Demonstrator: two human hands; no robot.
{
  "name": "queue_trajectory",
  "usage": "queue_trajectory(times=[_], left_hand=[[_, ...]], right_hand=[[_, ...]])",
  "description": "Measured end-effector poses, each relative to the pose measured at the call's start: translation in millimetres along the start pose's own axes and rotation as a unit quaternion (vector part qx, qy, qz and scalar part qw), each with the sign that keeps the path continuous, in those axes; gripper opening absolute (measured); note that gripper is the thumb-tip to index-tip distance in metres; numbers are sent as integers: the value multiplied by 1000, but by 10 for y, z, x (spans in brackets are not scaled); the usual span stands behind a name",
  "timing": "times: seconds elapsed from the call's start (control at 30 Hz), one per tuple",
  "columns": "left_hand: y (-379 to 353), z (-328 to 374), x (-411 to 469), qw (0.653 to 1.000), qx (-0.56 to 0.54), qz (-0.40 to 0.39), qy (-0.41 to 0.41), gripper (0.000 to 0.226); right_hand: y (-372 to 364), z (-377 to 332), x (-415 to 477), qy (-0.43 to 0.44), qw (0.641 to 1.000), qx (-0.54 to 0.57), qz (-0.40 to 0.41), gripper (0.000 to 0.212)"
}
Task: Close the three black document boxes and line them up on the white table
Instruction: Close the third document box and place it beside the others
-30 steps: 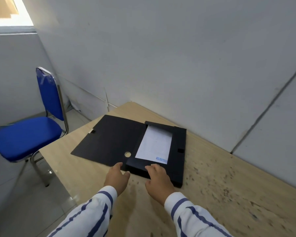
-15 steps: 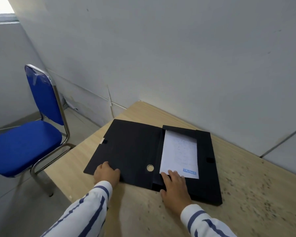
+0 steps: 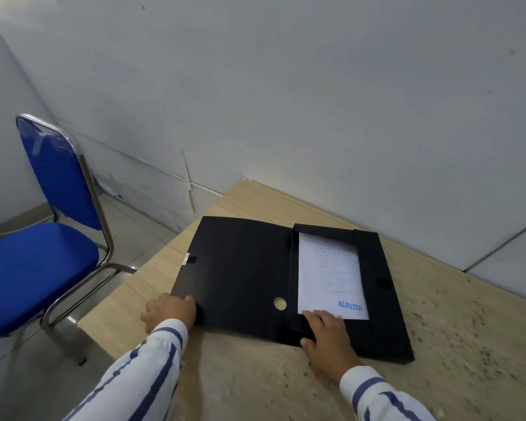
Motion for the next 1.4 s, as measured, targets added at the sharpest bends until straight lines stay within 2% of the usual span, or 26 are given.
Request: queue_trajectory(times=[0.1, 0.27, 0.33, 0.4, 0.47, 0.63, 0.73, 0.83, 0.9, 0.97, 1.07, 1.1, 1.13, 1.2, 1.33, 1.4], left_hand=[[-30, 38, 98, 999, -31, -34, -14, 52], [-146, 126, 48, 981, -114, -155, -31, 58], [-102, 137, 1, 965, -181, -189, -24, 54], [12, 165, -69, 932, -282, -226, -21, 48], [237, 240, -194, 915, -328, -231, -50, 35], [850, 699, -772, 933, -248, -174, -194, 5], [967, 1025, -1344, 922, -185, -180, -288, 16], [793, 1249, -1914, 892, -171, -240, -342, 17], [559, 1344, -2264, 868, -153, -293, -370, 27], [290, 1409, -2541, 847, -133, -321, -402, 50], [-170, 1463, -2731, 838, -95, -332, -423, 69], [-333, 1461, -2736, 839, -73, -338, -420, 72], [-496, 1445, -2713, 842, -50, -343, -413, 73], [-772, 1409, -2608, 852, 12, -322, -412, 69], [-1100, 1372, -2290, 874, 74, -224, -424, 65], [-1168, 1382, -2159, 889, 84, -174, -414, 67]], right_hand=[[4, 1, 9, 0, 1000, 4, 6, 53], [2, 9, 2, -6, 1000, 12, 8, 53], [7, 5, -8, -10, 1000, 20, 7, 53], [19, -3, -19, -13, 1000, 26, 7, 53], [35, -5, -25, -13, 1000, 26, 9, 54], [72, -19, -56, -8, 999, 47, 12, 53], [166, -32, -80, 0, 994, 102, 26, 51], [423, -36, -104, 0, 977, 197, 85, 46], [671, -15, -131, -14, 950, 281, 132, 40], [914, 31, -176, -31, 900, 398, 173, 32], [1231, 247, -220, -48, 755, 614, 225, 35], [1330, 350, -241, -54, 717, 651, 243, 36], [1420, 462, -271, -63, 703, 660, 257, 34], [1536, 694, -342, -85, 729, 623, 270, 29], [1472, 992, -497, -113, 850, 469, 212, 56], [1362, 1079, -562, -132, 895, 383, 186, 62]])
Point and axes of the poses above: each hand's wrist, its own x-axis towards the middle knuckle, its own y-axis out of the back of the hand, z = x × y, the point moved 6 cm from there along x, towards the middle knuckle, and after that the axes turned 12 degrees about y, right-handed, at the moved point
